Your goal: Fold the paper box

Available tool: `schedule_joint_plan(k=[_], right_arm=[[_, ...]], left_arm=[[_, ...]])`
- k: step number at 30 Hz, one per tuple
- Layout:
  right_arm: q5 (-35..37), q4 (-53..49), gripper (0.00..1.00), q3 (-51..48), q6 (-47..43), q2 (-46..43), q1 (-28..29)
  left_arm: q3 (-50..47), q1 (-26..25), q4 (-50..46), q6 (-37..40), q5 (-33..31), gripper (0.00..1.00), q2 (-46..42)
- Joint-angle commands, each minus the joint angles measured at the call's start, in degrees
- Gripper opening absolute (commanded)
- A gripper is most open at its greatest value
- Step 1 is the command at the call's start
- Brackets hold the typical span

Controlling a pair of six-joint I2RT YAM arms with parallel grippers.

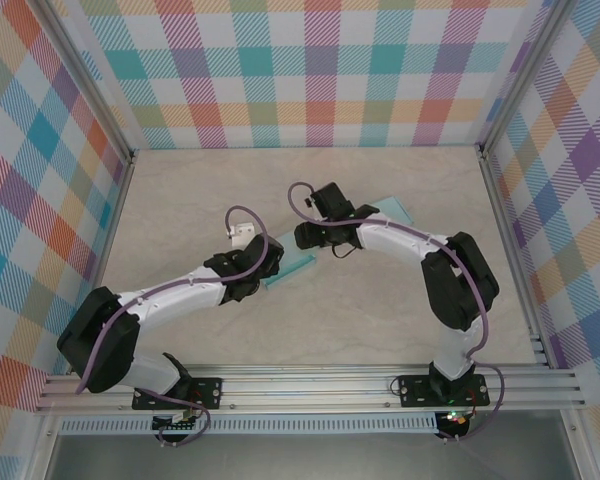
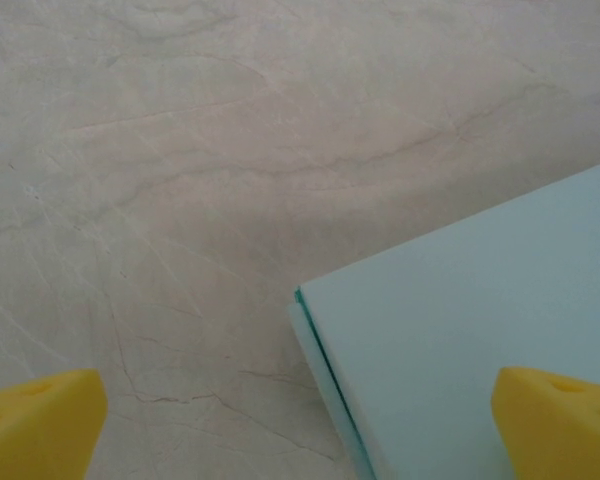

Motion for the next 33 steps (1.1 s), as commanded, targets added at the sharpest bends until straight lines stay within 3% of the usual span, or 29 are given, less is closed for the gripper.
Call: schedule_joint_plan(k=[1,23,27,33], right_arm=[[-3.2,1.2,0.65,-2.3,0.7,0.1,-0.2],[-8.8,6.1,0.53,-8.1,2.5,4.0,-0.2],[-10.0,6.6,0.53,-8.9,1.0,1.6,-0.1],[-7.7,11.5,0.56,-16.1,-3.7,-7.3,0.8]], left_arm=[[-3.1,0.5,0.8,-2.5,-0.6,0.96,0.9],[-8.3,1.3,6.3,-6.5,2.2,0.70,5.4],[-8.6,1.2,6.7,-5.3,4.5,0.67,2.6],[-9.0,2.3,7.0,-1.1,8.0,0.71,-5.2]])
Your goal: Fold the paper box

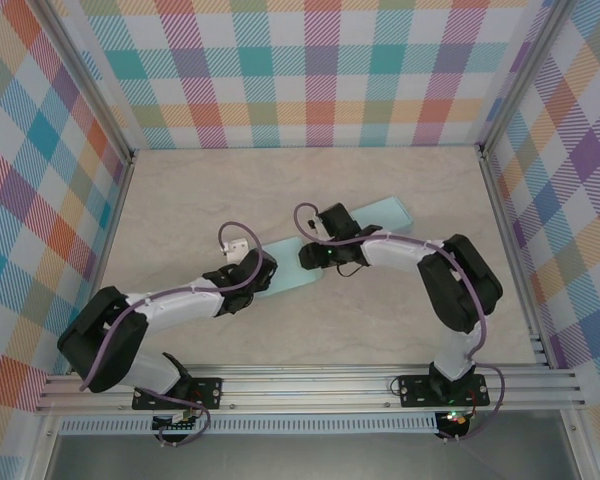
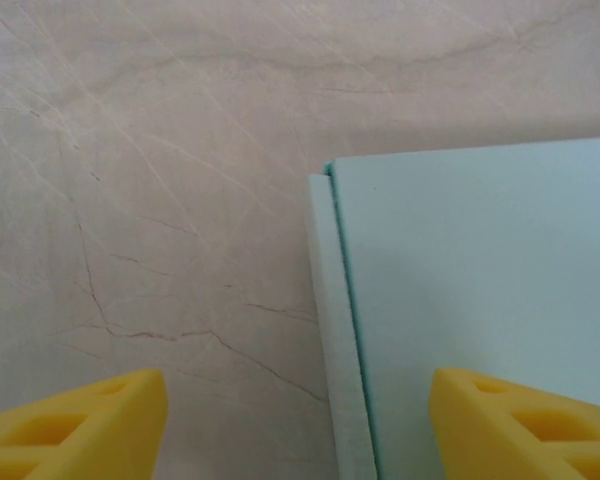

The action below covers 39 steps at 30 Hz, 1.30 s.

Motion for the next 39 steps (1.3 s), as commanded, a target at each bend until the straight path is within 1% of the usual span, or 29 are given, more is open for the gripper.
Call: schedule_joint_plan(k=[1,3,6,9,12,15,16,19,21,26,29,31,39], right_arm=[[1.6,2.2,0.57,-3.6,-3.8,-5.9,1.2],[4.5,3.0,0.59,-6.0,-4.7,-8.9,2.3],[10.2,4.6,0.62,-9.4,-6.4,-12.7,5.7],[18.6,6.5,0.65,-12.4,-9.3,-15.5,10.8],[28.6,8.6,0.72,-13.9,-15.7,-15.8,17.7],[38.8,11.1,0.78,-13.9,-22.5,-12.8,24.1],[41.9,12.0,0.80,-13.5,-26.1,-11.3,26.0],[46.3,13.7,0.86,-11.7,-30.9,-6.0,29.4],[49.7,14.2,0.88,-9.9,-32.9,-2.4,30.3],[54.7,15.5,0.91,-5.3,-36.8,5.4,30.6],[55.6,17.5,0.89,-4.1,-38.4,7.5,30.5],[55.5,19.2,0.86,-3.7,-39.3,8.1,30.4],[55.1,19.9,0.59,-0.2,-43.1,10.9,30.3]], left_arm=[[-0.2,1.9,-0.8,3.7,3.8,0.72,-4.7],[0.0,3.8,-0.2,4.8,6.1,0.72,-6.1],[-0.1,7.8,2.4,6.0,12.0,0.72,-6.0],[0.9,11.1,4.3,5.7,17.7,0.70,-3.2],[2.0,12.5,4.9,5.1,19.9,0.69,-1.1],[2.4,13.6,5.4,3.9,20.7,0.68,-0.3],[2.4,14.0,5.4,3.5,20.8,0.68,-0.2],[1.9,15.0,5.8,2.4,20.4,0.70,-0.6],[1.1,15.7,6.3,1.8,20.6,0.71,-1.3],[-0.7,16.7,5.7,1.6,19.9,0.73,-4.5],[-2.0,17.0,4.5,1.9,19.0,0.74,-6.8],[-3.0,17.3,3.8,2.0,18.4,0.74,-8.6],[-5.8,18.1,0.4,2.9,15.9,0.74,-16.0]])
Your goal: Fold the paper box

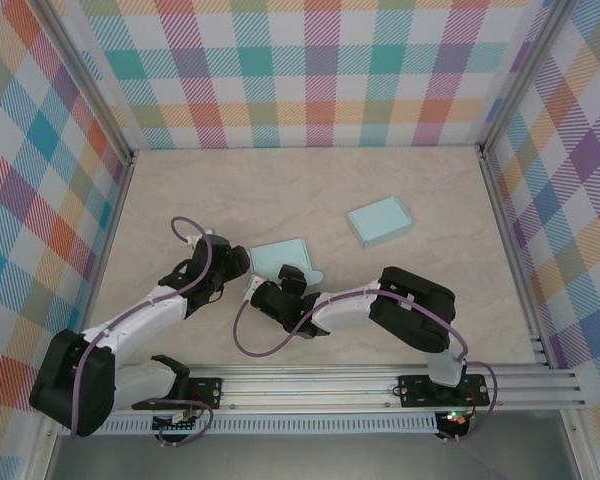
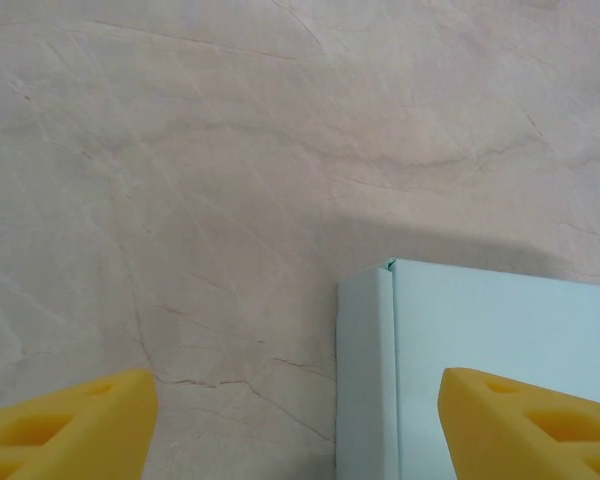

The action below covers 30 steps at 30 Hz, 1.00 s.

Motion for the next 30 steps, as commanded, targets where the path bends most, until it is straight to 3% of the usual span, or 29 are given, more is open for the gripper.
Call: schedule_joint_plan(k=[1,14,20,26,30], right_arm=[[1.2,1.0,0.56,1.6,-2.4,1.0,-0.5],[0.4,-3.3,0.24,3.2,-4.2,-2.8,-0.5],[-3.9,-15.8,0.11,7.5,-1.1,-6.5,-1.4],[-18.6,-37.8,0.09,14.9,4.6,-12.4,-4.4],[-32.1,-50.6,0.05,19.8,5.8,-15.3,-8.4]], left_arm=[[-0.7,1.3,-3.2,0.9,-2.2,0.74,-3.0],[1.6,1.9,-11.7,3.5,-4.2,0.75,-14.4],[3.7,2.0,-14.7,5.7,-4.6,0.75,-17.9],[6.3,2.2,-17.0,9.7,-3.6,0.75,-19.8],[7.3,2.3,-17.2,13.4,-0.7,0.75,-20.8]])
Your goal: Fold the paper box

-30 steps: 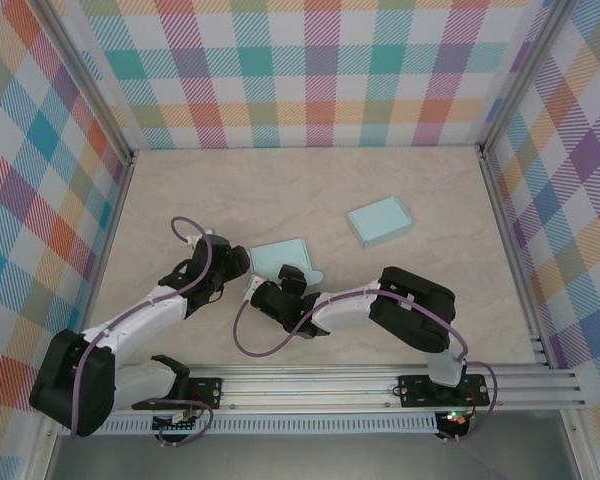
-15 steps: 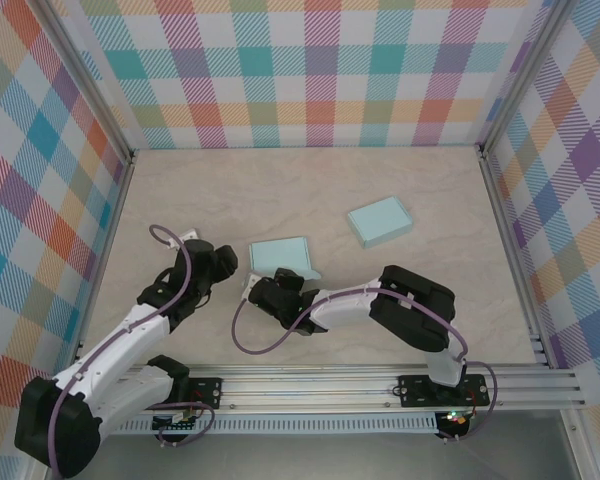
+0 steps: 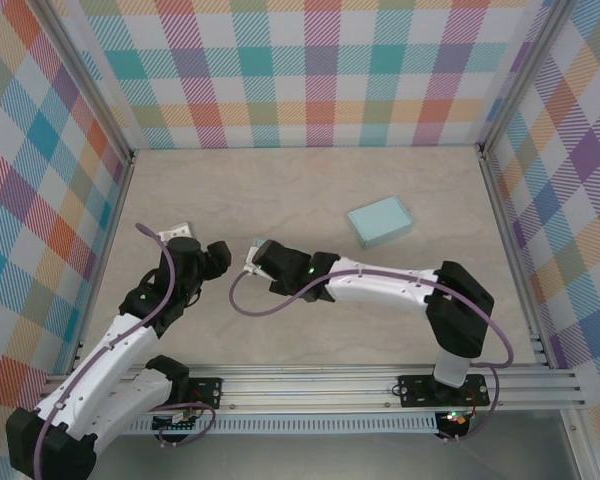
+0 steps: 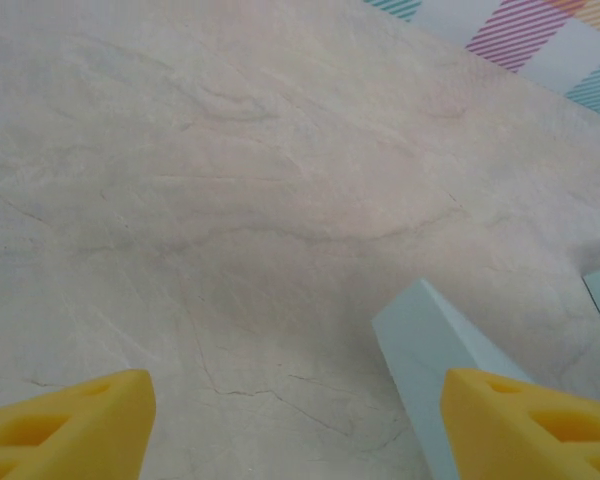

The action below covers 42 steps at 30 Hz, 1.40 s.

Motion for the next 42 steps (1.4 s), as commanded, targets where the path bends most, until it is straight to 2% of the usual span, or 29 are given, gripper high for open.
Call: schedule_joint_plan(k=[1,4,8,13,18,22,27,31,36,42], right_arm=[[-16.4,-17.3,0.04,4.3,2.7,-2.9,-3.5],[-25.7,-24.9,0.00,8.0,1.2,-2.8,-7.3],[-31.3,-32.6,0.00,13.0,-1.1,0.2,-11.6],[-39.3,-33.5,0.00,14.2,-5.2,3.0,-15.5],[-44.7,-33.8,0.02,16.8,-7.9,6.3,-18.4],[-45.7,-35.4,0.05,20.0,-8.7,10.3,-18.8],[-45.7,-37.8,0.08,23.9,-8.5,14.3,-18.9],[-46.0,-38.1,0.12,24.8,-8.3,14.6,-18.9],[-45.1,-37.9,0.15,25.2,-7.9,13.8,-18.8],[-42.1,-38.7,0.13,26.6,-7.6,13.2,-18.7]], left_arm=[[1.9,1.3,-1.5,5.3,3.1,0.75,-1.3],[1.7,1.4,0.1,9.3,7.3,0.75,-1.4],[-0.2,1.6,4.9,14.7,14.3,0.75,-1.5],[-7.0,1.7,19.3,24.4,28.7,0.71,-3.7],[-12.3,1.7,31.2,31.3,36.6,0.71,-3.1],[-11.1,1.6,32.6,36.8,36.8,0.70,3.3],[-7.2,1.7,32.2,43.5,41.8,0.69,11.5],[-1.5,1.7,25.2,48.5,44.0,0.69,15.9],[0.1,2.8,25.2,47.9,42.3,0.69,16.5],[-1.0,3.7,24.6,48.5,42.5,0.69,15.5]])
